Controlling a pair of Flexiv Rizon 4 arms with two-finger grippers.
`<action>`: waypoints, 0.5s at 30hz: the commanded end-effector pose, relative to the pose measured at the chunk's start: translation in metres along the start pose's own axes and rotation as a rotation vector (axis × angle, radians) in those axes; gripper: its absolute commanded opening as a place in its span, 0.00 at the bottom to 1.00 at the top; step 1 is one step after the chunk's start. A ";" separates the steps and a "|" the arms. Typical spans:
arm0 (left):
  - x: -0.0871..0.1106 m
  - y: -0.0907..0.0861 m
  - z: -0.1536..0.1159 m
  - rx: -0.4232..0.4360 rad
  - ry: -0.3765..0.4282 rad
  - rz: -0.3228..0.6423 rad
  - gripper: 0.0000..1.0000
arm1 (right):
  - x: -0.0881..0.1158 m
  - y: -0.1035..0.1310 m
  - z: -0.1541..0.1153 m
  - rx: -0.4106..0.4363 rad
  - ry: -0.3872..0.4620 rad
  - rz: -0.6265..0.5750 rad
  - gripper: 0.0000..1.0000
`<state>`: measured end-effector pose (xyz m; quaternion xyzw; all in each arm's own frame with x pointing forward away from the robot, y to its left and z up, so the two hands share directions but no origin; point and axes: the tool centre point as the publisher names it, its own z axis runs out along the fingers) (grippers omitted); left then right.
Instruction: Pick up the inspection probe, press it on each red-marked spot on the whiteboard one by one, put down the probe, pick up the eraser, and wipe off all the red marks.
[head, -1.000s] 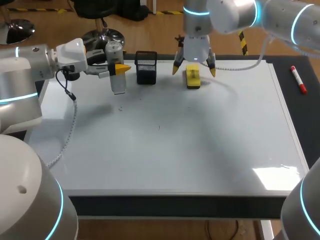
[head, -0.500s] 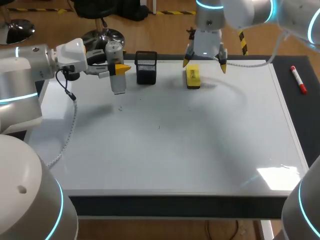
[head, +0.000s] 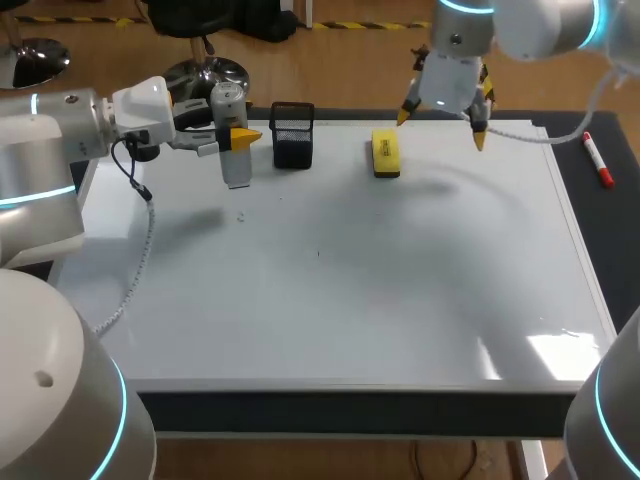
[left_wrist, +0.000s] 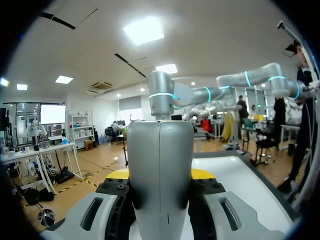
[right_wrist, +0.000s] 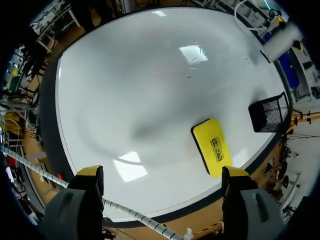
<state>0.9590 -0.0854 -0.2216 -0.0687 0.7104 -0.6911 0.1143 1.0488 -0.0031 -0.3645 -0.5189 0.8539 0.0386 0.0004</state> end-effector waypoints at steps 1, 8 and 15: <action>0.000 -0.001 0.000 0.001 -0.002 0.001 0.00 | 0.024 0.006 -0.009 0.007 -0.067 0.030 1.00; 0.000 -0.001 0.000 0.001 -0.002 0.001 0.00 | 0.042 0.006 -0.016 -0.027 -0.176 0.109 1.00; 0.000 -0.001 0.000 0.001 -0.002 0.001 0.00 | 0.054 0.006 -0.025 -0.036 -0.266 0.149 1.00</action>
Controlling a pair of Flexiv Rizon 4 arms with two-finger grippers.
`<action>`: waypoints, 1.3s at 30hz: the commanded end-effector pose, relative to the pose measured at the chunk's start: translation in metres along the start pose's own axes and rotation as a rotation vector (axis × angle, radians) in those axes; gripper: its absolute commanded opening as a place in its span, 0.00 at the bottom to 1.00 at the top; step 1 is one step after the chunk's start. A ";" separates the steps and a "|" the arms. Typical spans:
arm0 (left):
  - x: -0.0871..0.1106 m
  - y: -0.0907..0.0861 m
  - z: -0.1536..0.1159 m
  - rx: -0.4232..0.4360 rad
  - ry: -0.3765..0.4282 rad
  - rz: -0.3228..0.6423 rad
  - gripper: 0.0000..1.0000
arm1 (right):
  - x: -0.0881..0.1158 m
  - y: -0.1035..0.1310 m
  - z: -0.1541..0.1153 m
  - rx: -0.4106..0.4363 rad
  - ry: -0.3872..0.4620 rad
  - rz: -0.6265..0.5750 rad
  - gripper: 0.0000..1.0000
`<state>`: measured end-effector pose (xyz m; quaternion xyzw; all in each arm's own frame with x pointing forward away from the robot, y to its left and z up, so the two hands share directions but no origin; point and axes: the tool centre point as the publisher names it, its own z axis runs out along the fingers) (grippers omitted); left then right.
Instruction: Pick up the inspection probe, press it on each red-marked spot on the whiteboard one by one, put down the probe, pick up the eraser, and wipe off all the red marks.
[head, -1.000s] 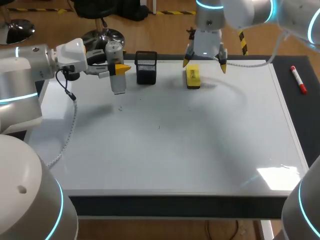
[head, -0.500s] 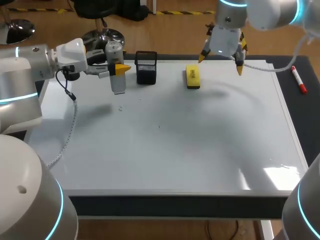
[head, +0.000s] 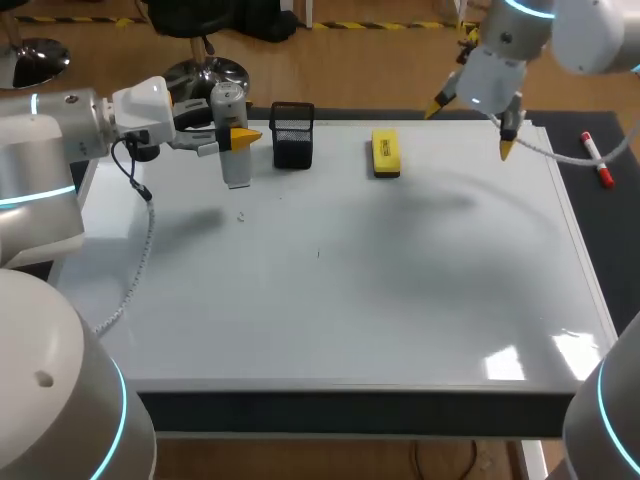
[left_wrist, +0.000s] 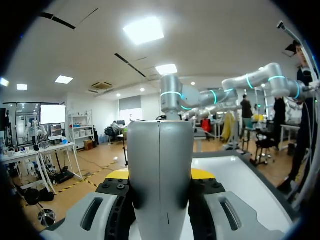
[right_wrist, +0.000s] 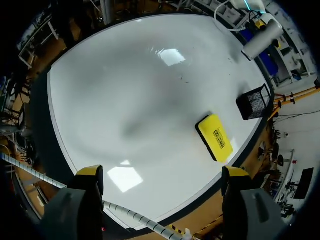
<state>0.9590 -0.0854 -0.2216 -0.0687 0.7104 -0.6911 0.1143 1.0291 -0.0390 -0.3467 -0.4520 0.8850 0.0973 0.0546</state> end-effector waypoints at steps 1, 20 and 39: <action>0.000 -0.001 0.000 0.001 -0.002 0.001 0.00 | 0.015 0.002 -0.009 -0.011 -0.137 0.009 1.00; 0.000 -0.001 0.000 0.001 -0.002 0.001 0.00 | 0.036 -0.005 -0.024 -0.073 -0.332 0.103 1.00; 0.000 -0.001 0.000 0.001 -0.002 0.001 0.00 | 0.032 -0.018 -0.028 -0.123 -0.419 0.161 1.00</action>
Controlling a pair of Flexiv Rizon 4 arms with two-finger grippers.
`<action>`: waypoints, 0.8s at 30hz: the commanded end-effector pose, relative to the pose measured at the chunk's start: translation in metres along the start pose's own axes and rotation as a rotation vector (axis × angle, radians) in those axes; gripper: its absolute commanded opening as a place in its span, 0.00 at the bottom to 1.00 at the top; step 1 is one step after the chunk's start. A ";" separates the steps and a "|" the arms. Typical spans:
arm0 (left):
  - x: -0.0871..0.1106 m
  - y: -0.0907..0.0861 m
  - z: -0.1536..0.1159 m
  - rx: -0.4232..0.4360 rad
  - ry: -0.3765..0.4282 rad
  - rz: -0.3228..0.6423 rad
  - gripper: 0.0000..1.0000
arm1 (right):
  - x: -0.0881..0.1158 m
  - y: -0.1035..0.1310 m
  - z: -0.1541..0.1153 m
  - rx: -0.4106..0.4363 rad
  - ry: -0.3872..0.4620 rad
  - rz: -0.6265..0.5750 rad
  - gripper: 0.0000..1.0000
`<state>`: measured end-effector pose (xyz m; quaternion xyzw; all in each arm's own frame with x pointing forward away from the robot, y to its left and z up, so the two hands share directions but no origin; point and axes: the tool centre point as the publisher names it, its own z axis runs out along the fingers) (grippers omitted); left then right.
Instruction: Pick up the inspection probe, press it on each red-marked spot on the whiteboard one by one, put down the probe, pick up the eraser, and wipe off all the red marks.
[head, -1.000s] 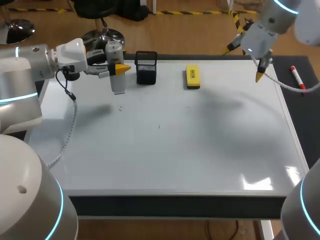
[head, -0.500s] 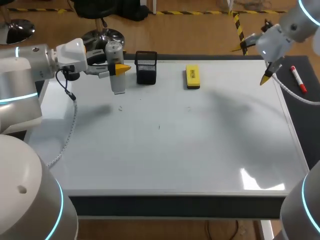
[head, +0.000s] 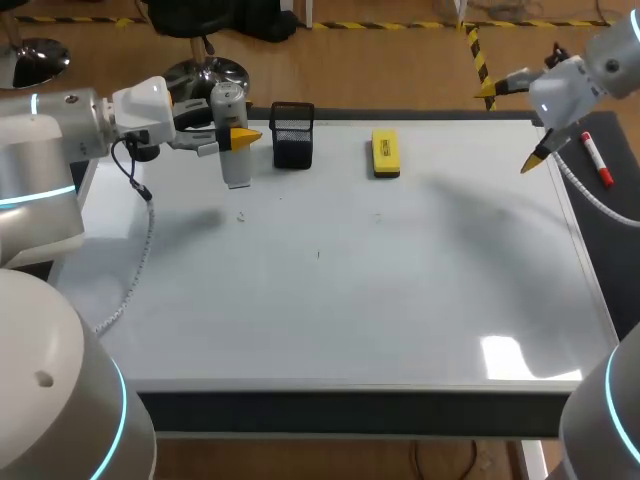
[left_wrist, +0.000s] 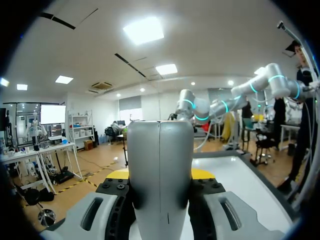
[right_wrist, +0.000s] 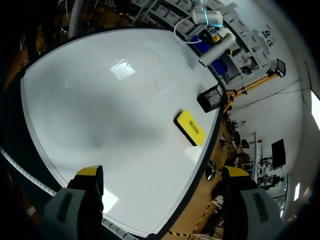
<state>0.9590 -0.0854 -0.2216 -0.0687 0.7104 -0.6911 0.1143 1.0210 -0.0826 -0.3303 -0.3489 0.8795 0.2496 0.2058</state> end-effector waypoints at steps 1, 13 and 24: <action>0.000 -0.001 0.000 0.001 -0.002 0.001 0.00 | -0.006 -0.001 0.000 0.002 0.015 -0.006 1.00; 0.000 -0.001 0.000 0.001 -0.002 0.001 0.00 | -0.010 0.000 0.000 -0.001 0.026 -0.023 1.00; -0.003 -0.007 0.004 -0.007 -0.007 0.012 0.00 | -0.010 0.000 0.000 -0.001 0.026 -0.023 1.00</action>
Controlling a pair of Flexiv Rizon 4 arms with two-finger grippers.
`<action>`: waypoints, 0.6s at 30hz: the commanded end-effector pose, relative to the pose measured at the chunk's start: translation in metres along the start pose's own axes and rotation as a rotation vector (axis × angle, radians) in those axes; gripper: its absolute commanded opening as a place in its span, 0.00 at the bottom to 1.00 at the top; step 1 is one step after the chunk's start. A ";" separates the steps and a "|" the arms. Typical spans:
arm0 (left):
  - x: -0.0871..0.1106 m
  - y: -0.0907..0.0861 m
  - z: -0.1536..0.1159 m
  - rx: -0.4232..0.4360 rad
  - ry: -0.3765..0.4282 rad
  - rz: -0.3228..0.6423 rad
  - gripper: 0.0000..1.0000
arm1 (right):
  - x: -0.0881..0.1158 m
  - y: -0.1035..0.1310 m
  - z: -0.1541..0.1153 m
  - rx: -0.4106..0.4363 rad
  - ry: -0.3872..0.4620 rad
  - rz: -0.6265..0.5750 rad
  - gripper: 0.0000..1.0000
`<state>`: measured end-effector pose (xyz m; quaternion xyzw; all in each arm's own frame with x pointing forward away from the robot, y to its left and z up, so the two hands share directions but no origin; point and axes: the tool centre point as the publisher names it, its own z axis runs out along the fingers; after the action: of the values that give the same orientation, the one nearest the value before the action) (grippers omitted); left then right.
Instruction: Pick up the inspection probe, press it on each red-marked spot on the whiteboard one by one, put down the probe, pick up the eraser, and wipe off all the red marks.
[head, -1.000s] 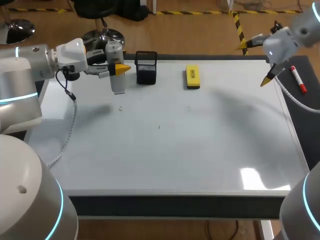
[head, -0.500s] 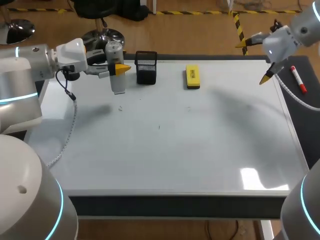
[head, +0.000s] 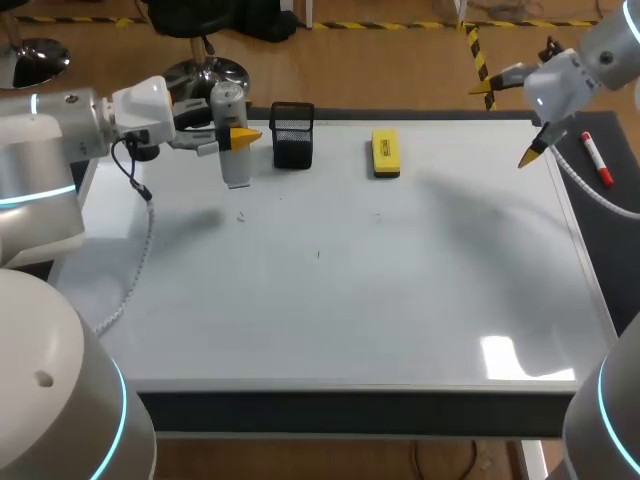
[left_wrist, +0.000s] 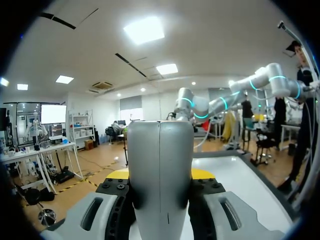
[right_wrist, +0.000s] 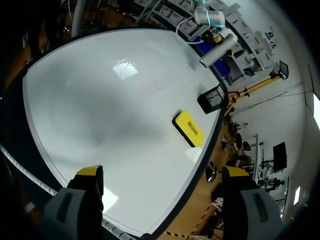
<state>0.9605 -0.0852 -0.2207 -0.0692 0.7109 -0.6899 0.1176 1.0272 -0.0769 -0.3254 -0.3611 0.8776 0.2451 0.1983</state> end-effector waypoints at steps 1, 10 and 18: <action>-0.004 -0.007 0.005 -0.006 0.002 0.013 0.00 | 0.000 0.000 0.000 0.002 0.004 -0.002 1.00; -0.025 -0.026 0.023 -0.005 0.042 0.069 0.00 | 0.000 0.000 0.000 0.002 0.004 -0.002 1.00; -0.050 -0.036 0.040 0.028 0.075 0.092 0.00 | 0.000 0.000 0.000 0.002 0.004 -0.002 1.00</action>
<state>0.9996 -0.1086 -0.1810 -0.0202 0.7077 -0.6930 0.1361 1.0276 -0.0767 -0.3253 -0.3613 0.8776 0.2452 0.1978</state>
